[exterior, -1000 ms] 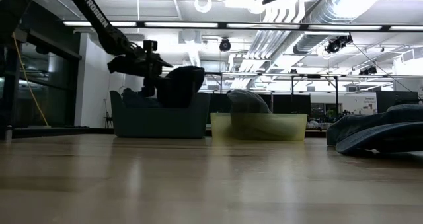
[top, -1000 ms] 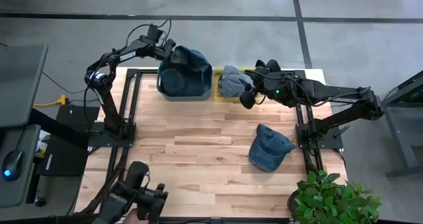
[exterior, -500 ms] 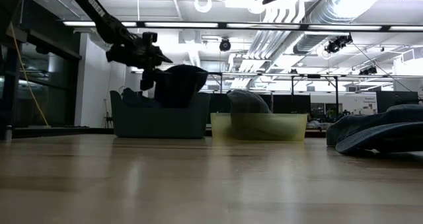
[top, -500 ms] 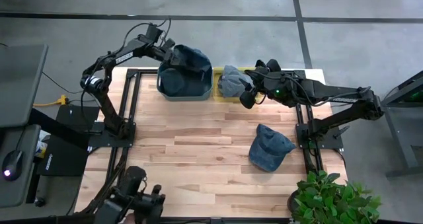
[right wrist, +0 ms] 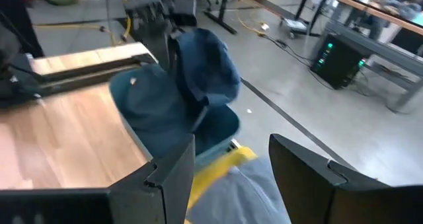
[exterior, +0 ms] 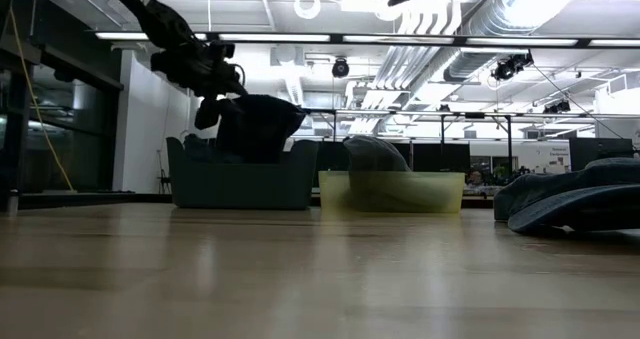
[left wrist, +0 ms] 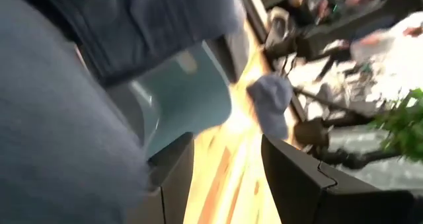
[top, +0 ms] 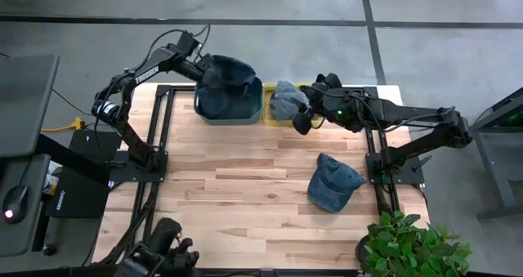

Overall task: Pick & Place hat
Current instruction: Put the left blue cap into the blue bin

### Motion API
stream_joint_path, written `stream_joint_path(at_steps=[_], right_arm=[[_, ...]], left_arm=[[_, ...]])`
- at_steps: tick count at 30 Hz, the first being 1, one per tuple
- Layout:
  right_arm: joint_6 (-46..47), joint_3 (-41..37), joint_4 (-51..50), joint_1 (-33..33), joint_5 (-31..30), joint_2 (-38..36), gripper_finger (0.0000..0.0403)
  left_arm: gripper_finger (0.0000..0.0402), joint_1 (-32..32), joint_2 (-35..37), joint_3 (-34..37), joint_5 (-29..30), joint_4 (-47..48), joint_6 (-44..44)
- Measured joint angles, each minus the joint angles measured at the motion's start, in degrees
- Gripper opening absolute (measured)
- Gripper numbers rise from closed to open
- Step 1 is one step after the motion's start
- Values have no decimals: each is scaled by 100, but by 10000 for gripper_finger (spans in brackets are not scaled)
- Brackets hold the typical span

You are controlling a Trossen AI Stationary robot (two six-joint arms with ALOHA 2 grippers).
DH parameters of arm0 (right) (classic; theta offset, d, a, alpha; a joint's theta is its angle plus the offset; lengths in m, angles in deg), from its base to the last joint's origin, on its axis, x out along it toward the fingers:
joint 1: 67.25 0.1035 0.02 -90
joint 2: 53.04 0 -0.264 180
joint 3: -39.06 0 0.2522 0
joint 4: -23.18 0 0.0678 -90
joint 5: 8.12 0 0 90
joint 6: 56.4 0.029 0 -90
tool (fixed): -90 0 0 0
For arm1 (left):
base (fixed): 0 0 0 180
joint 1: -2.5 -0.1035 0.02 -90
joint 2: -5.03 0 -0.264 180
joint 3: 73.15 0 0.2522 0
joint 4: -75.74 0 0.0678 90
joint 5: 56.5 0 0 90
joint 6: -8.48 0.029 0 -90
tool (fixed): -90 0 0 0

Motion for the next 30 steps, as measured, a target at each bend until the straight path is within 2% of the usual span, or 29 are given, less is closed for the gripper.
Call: stream_joint_path(at_steps=[5,10,14,22,27,30], right_arm=[[-166,5,535,0,226,338,190],[-153,5,1444,-130,460,878,190],[162,7,2112,-374,807,1265,190],[295,558,2115,-773,1194,1808,190],[287,1244,1669,-993,1501,2293,190],[293,1731,1289,-1123,1690,2618,190]], left_arm=[[160,382,-8,0,400,480,601],[132,676,-9,0,1173,524,687],[120,718,-9,0,1215,536,685],[117,717,180,7,1473,596,645],[117,715,439,7,1506,616,737],[117,715,677,7,1797,657,808]])
